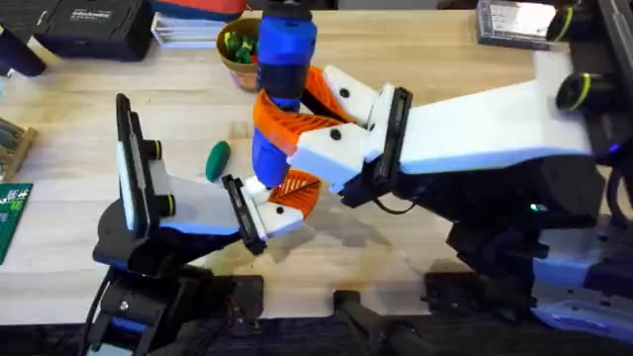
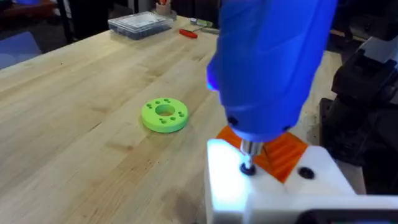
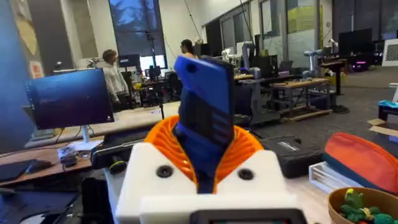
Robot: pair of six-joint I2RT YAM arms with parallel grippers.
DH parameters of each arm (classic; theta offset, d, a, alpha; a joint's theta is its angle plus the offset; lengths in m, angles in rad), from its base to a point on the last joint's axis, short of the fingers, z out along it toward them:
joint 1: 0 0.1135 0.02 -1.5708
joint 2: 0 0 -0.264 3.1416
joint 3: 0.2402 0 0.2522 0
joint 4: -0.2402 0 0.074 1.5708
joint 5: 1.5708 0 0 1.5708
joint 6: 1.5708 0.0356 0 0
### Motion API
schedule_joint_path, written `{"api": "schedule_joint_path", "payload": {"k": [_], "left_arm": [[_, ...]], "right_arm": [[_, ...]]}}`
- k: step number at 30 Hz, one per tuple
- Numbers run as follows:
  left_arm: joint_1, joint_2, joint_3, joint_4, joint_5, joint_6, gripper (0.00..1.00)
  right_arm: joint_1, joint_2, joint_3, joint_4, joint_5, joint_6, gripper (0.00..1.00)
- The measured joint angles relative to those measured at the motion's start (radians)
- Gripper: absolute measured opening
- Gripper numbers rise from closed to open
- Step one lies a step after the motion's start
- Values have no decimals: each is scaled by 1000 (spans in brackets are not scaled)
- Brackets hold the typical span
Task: Pick up the gripper from the table and insert it into the empty holder that is missing its gripper. Then pick up a screw, insert it into the mounting hole, and use the screwdriver to tighten it. Finally, clean up the table by picking up the vegetable and placing it into the bucket.
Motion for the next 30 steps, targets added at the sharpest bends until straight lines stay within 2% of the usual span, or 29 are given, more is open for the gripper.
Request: {"api": "schedule_joint_path", "payload": {"k": [20,25,30], "left_arm": [[0,0,0,0,0,1,9],[0,0,0,1,0,1,9],[0,0,0,1,0,1,9]], "right_arm": [[0,0,0,9,-1,1,93],[-5,4,1,146,6,4,92],[-40,1,45,63,8,3,92]]}}
